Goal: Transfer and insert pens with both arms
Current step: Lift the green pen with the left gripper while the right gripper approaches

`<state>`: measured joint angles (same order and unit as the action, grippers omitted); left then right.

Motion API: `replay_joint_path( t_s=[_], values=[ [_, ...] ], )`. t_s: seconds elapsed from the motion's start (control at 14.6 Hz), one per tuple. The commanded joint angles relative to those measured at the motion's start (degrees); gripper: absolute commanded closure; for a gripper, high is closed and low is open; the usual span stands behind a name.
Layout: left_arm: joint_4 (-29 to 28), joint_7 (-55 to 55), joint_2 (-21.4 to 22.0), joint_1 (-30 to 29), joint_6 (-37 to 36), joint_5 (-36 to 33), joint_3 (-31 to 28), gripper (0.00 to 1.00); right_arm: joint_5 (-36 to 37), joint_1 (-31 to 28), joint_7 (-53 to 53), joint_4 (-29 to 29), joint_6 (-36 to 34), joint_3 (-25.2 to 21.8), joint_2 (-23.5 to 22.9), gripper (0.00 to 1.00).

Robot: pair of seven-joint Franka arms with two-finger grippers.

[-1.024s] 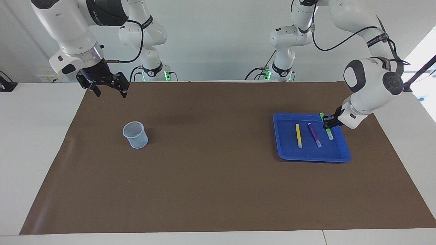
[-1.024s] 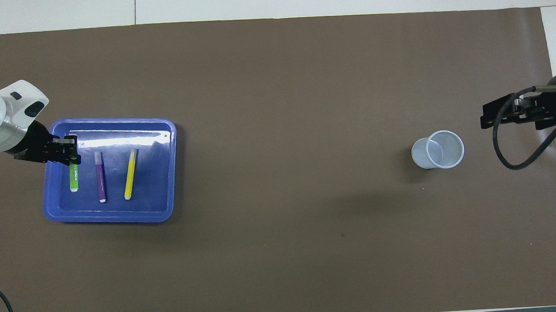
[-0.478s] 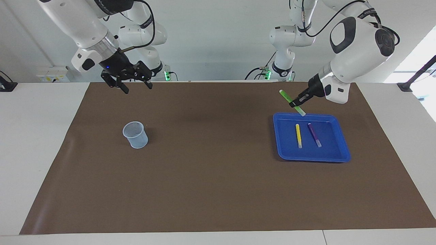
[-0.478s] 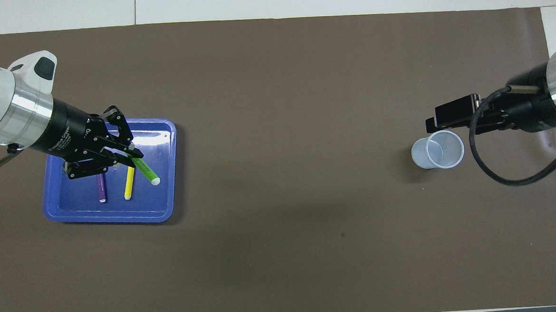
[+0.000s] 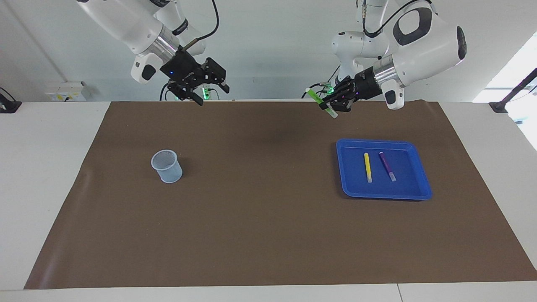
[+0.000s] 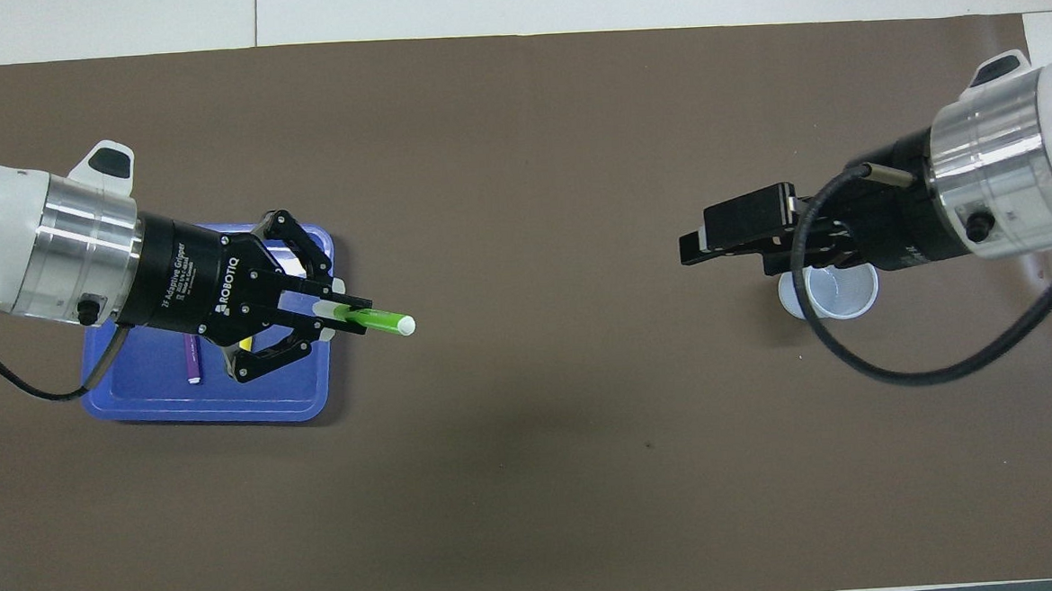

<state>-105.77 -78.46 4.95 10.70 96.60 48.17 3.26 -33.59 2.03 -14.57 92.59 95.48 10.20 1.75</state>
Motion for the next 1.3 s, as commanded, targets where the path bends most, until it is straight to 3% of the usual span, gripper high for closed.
replay_joint_path(
  t_s=[0.0, 0.27, 0.61, 0.82, 1.23],
  values=[
    [-11.0, -7.6, 8.8, 4.6, 9.2, 2.8, -0.5, 1.0, -2.4, -0.5, -5.5, 1.8, 5.5, 4.7, 0.8, 0.0],
    [-14.4, -19.6, 9.9, 9.9, 19.3, 3.0, -0.4, 1.0, -5.5, -0.3, -14.2, 3.1, 14.8, 10.8, 1.1, 0.0],
    [-18.6, -19.3, 12.4, 11.4, 23.0, 9.4, -0.4, 1.0, -5.3, -0.3, -15.1, 7.2, 20.0, 16.2, 1.8, 0.0],
    [-20.3, -16.4, 13.6, 11.2, 23.1, 14.6, -0.4, 1.0, -5.2, -0.3, -12.8, 10.6, 20.7, 16.9, 3.6, 0.0],
    [-21.6, -15.8, 14.6, 10.9, 23.6, 16.2, -0.4, 1.0, -4.6, -0.3, -10.1, 11.1, 20.5, 16.9, 3.2, 0.0]
  ],
)
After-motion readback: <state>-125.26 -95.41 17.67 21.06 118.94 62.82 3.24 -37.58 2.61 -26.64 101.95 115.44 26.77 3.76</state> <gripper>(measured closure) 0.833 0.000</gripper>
